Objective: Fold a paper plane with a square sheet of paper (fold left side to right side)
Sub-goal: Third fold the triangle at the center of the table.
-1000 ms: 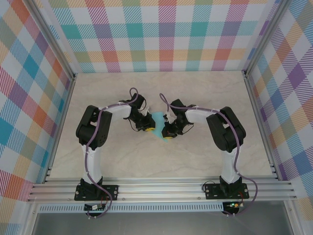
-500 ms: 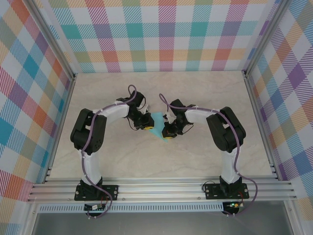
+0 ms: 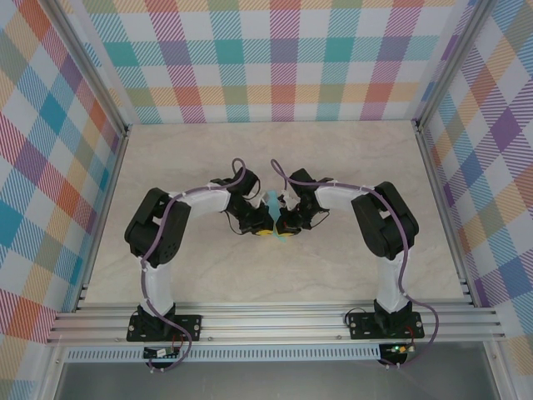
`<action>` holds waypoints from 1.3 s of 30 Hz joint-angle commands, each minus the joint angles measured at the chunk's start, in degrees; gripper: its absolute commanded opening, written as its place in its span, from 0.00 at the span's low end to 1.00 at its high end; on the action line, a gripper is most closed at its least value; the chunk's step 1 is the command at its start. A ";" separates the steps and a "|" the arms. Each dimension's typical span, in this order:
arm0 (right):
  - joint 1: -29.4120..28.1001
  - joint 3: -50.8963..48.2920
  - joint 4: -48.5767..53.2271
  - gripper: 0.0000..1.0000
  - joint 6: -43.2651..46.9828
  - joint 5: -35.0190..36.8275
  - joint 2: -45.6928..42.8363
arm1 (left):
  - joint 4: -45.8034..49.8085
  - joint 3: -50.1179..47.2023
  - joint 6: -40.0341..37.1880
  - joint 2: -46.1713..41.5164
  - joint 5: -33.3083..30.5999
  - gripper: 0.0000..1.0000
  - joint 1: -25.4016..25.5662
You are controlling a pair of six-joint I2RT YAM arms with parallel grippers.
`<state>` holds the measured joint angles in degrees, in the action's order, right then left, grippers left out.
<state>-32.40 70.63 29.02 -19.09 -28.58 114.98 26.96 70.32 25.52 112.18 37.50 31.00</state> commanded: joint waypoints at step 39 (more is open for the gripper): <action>-0.29 -2.01 4.38 0.00 0.15 7.73 2.19 | 1.35 1.38 0.25 -0.26 -1.19 0.08 0.20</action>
<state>-32.40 70.63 29.10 -19.07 -28.53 114.96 28.27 71.29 25.91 110.93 36.56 31.00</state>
